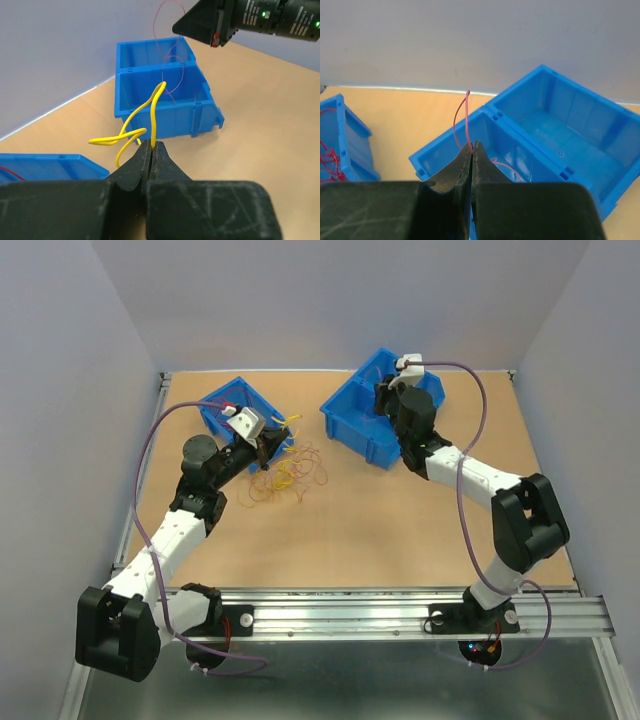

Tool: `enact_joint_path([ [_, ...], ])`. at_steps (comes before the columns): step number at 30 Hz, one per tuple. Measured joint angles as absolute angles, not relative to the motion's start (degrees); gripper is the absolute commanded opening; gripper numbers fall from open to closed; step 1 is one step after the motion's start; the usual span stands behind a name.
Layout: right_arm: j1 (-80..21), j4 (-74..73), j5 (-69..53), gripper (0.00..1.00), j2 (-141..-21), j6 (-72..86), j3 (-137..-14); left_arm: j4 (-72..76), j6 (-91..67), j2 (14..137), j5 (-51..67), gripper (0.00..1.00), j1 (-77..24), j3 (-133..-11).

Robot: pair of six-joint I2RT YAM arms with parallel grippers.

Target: Untangle the cables

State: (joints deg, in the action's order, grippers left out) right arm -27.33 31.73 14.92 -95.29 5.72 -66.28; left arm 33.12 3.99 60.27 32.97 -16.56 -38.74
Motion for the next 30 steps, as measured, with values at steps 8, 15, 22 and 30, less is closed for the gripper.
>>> enact_joint_path([
  [8, -27.33, 33.89, 14.57, 0.42, -99.9, 7.57, -64.66, 33.19, 4.03, 60.29, 32.97, 0.0, -16.56, -38.57],
  [15, -27.33, 33.67, 11.7, 0.67, -97.45, 8.82, -62.26, 33.28, 4.03, 60.25, 33.01, 0.0, -16.78, -38.26],
  [22, -27.05, 34.98, -9.41, 0.71, -89.08, 8.32, -56.05, 33.19, 4.01, 59.27, 34.44, 0.0, -16.8, -37.85],
  [30, -28.84, 38.44, -32.6, 0.77, -94.11, -0.14, -50.61, 33.26, 4.01, 56.53, 35.18, 0.0, -16.88, -37.85],
])
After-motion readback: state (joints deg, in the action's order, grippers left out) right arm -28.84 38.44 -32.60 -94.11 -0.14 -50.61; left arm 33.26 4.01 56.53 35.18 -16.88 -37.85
